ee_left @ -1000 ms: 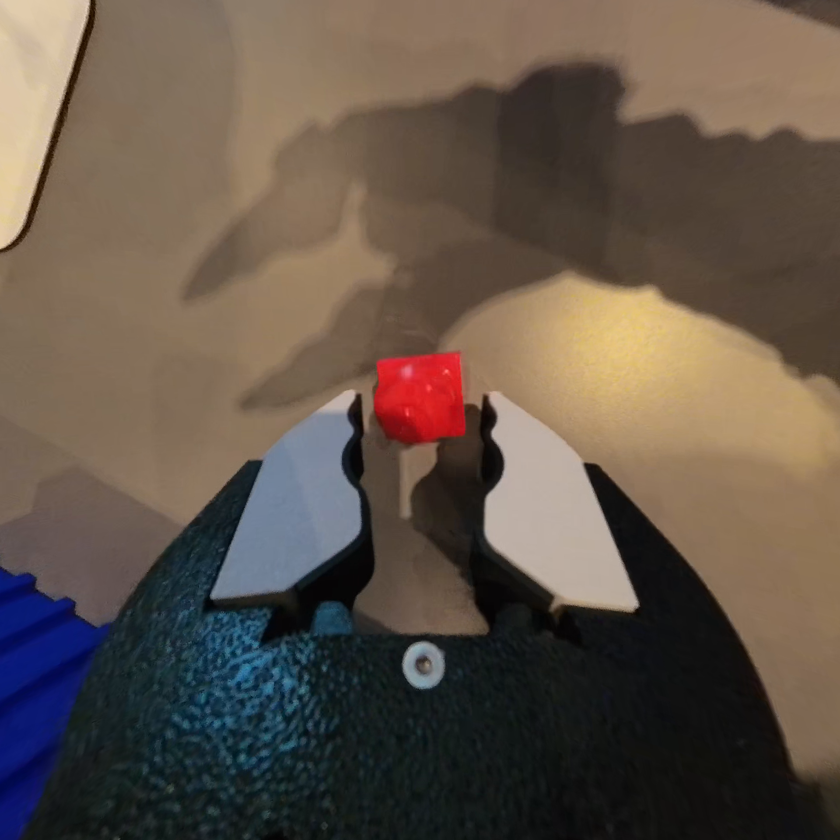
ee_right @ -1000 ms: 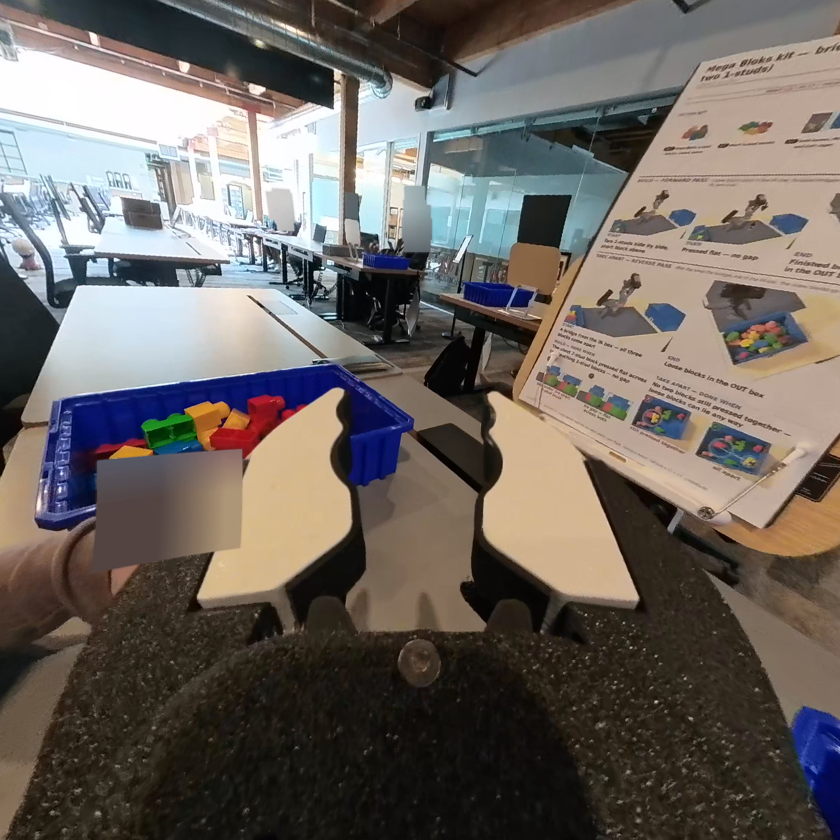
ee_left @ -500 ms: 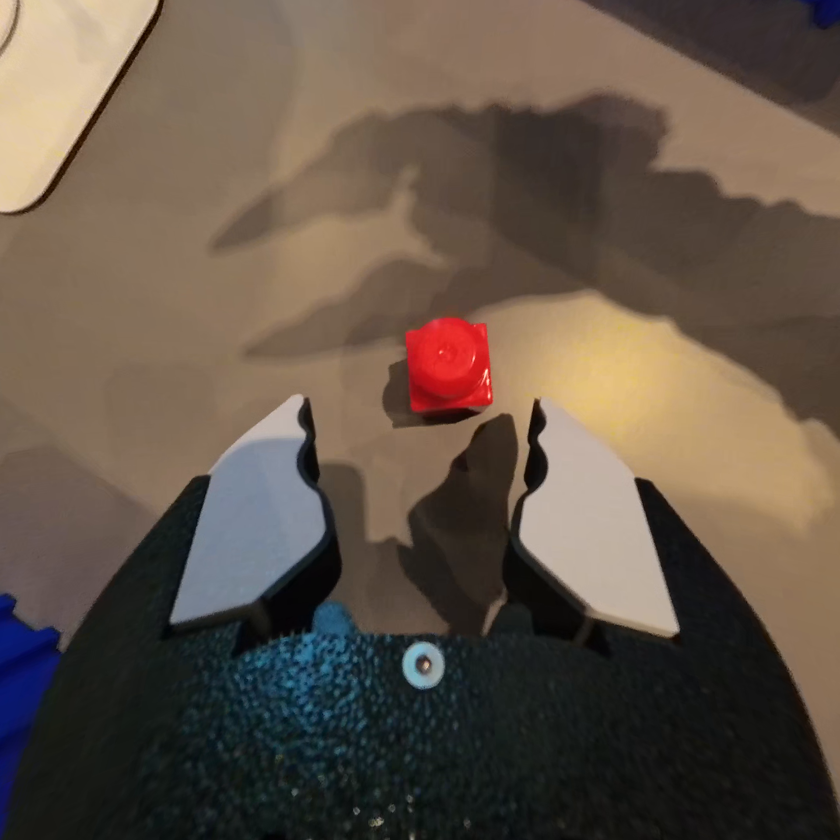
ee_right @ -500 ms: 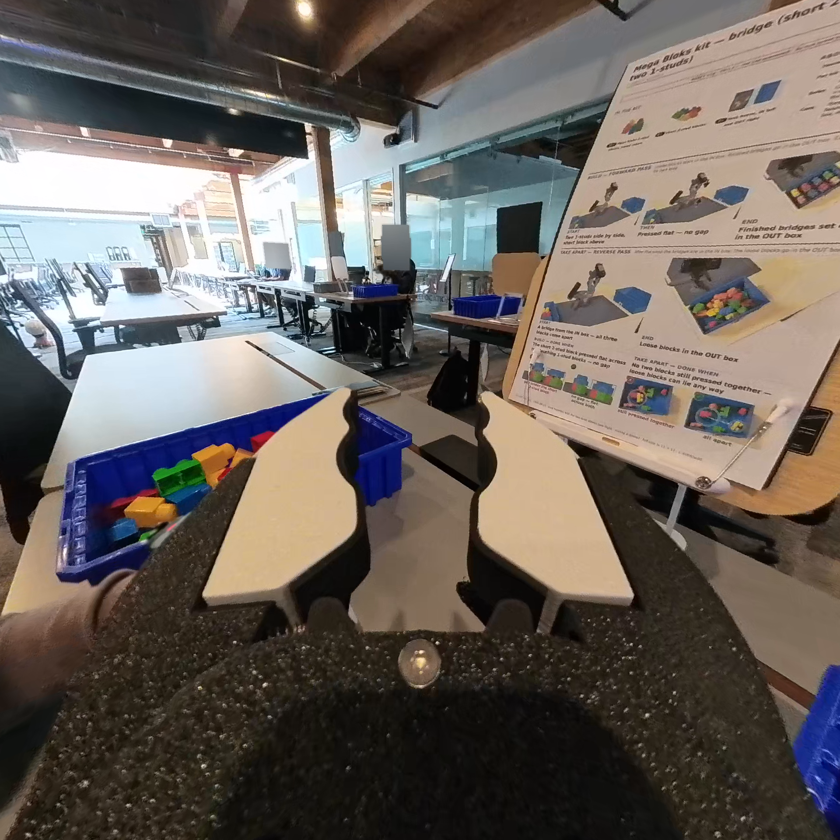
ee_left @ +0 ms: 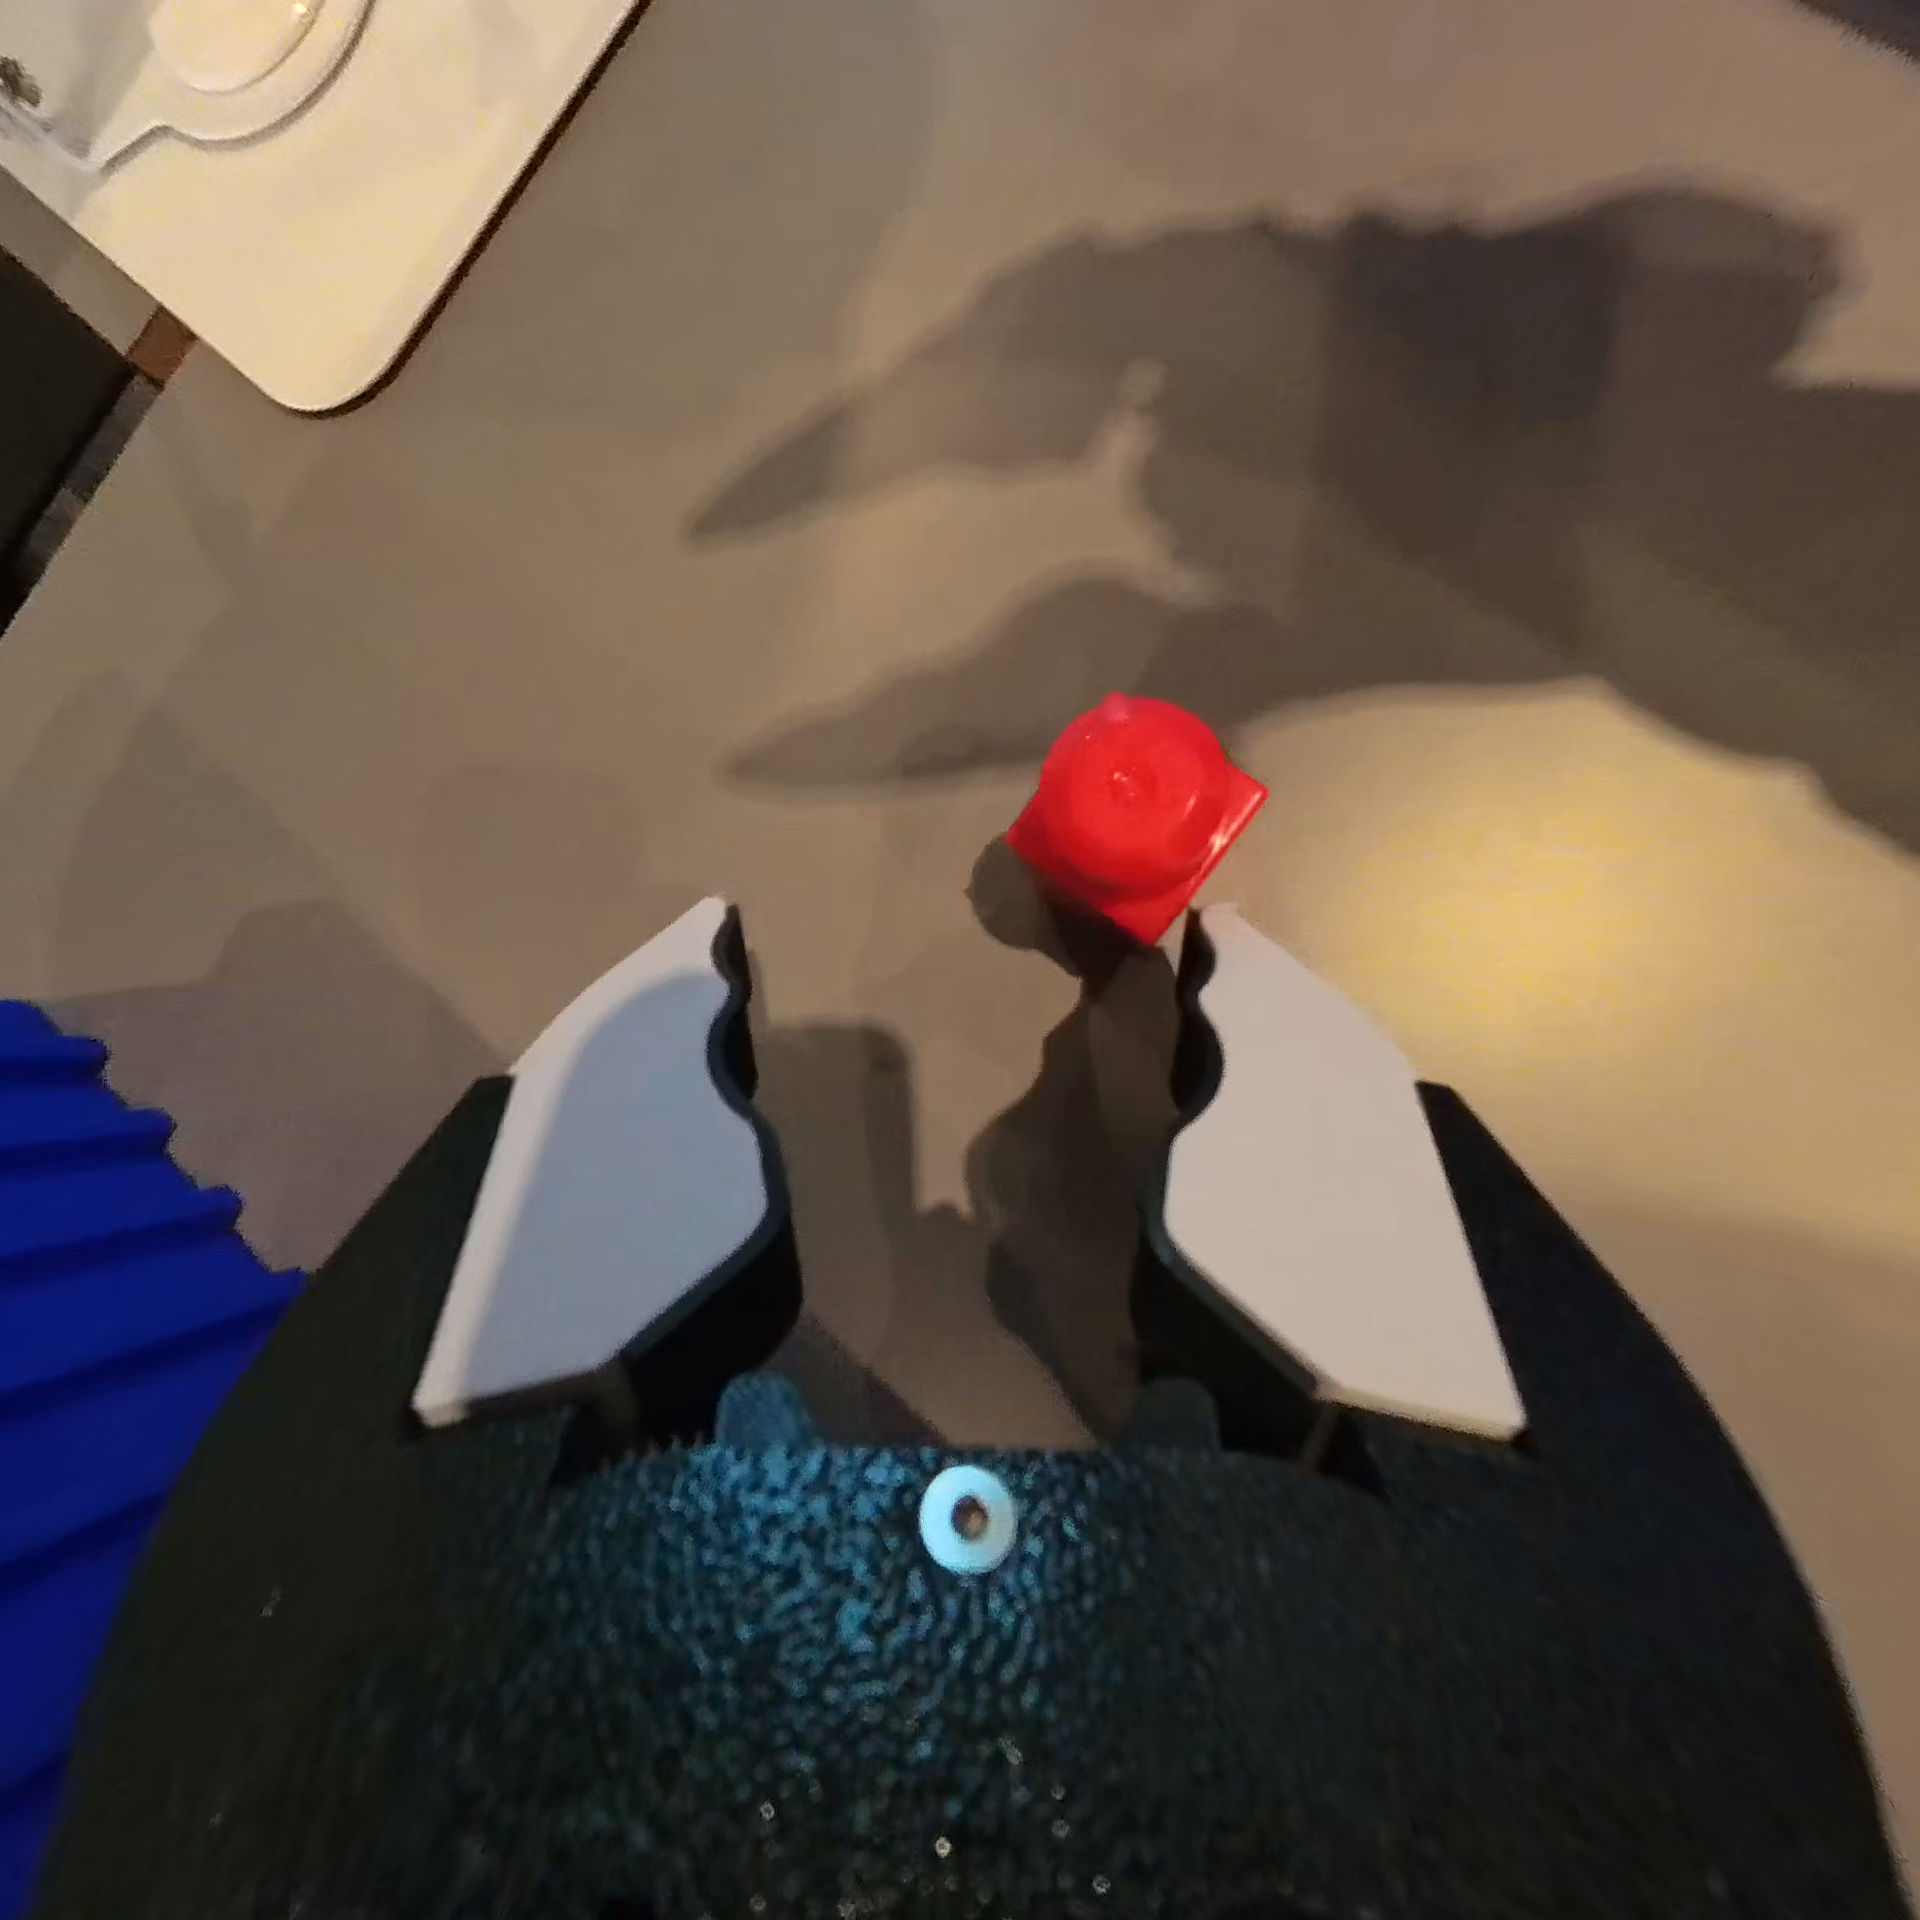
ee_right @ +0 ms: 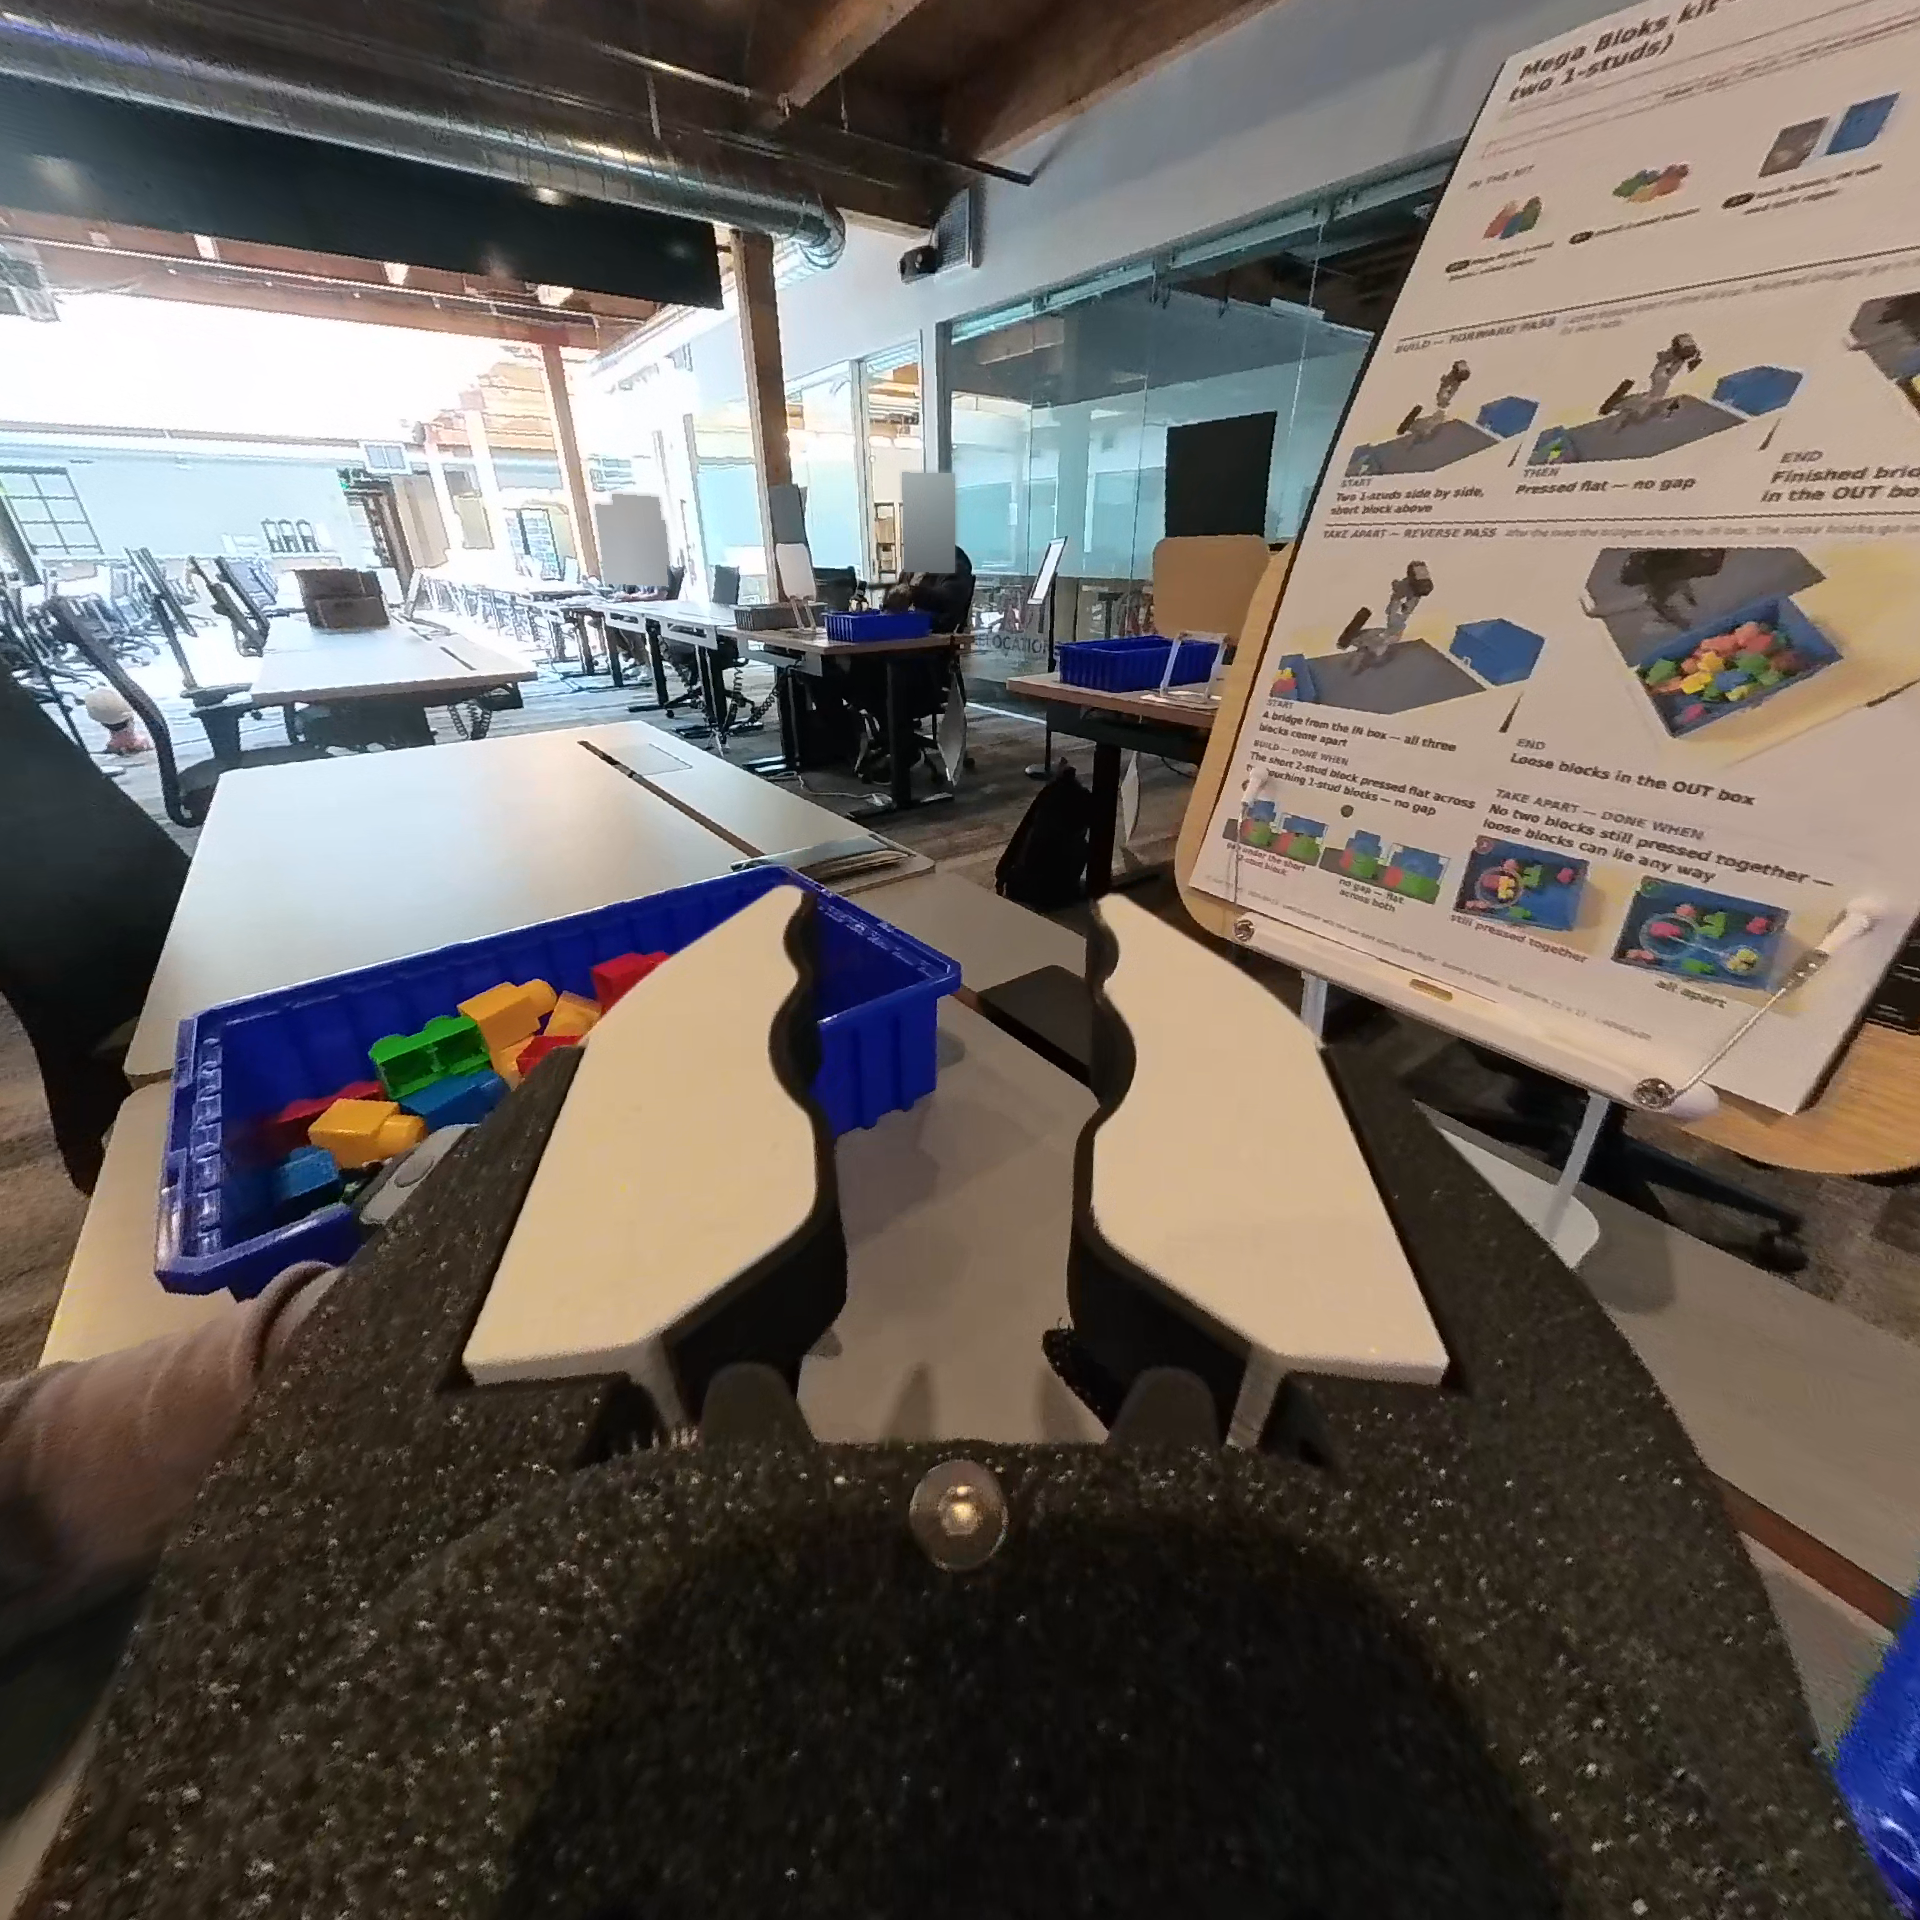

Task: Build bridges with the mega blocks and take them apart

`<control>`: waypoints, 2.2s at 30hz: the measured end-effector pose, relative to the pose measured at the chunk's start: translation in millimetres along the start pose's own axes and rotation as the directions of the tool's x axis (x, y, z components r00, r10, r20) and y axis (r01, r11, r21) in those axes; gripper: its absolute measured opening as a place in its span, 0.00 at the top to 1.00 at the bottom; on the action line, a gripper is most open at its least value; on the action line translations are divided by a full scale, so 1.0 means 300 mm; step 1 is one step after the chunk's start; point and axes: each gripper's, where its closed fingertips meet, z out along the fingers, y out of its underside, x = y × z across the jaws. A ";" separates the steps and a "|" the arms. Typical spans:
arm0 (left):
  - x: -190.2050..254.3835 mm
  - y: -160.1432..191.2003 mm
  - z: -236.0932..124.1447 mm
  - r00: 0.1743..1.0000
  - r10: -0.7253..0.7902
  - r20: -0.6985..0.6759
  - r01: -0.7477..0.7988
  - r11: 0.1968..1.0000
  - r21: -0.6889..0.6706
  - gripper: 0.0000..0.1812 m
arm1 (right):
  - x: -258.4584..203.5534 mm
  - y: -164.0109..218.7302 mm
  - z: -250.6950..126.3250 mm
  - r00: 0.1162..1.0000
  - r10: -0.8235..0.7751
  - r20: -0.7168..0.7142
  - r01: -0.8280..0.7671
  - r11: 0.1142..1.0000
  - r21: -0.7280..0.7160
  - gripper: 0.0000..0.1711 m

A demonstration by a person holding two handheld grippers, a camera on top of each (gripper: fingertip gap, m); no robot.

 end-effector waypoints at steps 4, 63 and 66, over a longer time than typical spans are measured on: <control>-0.006 0.001 -0.003 1.000 0.014 0.016 -0.014 1.000 -0.002 0.57 | -0.004 0.006 0.007 1.000 -0.001 0.006 0.001 1.000 -0.012 0.72; -0.930 0.481 -1.160 0.704 -0.570 0.423 0.233 0.749 0.621 0.86 | -1.034 0.921 1.194 0.694 0.514 0.505 0.364 0.354 -0.861 0.74; -0.926 0.477 -1.165 0.706 -0.567 0.424 0.225 0.748 0.625 0.86 | -1.049 0.952 1.198 0.689 0.551 0.471 0.340 0.328 -0.881 0.73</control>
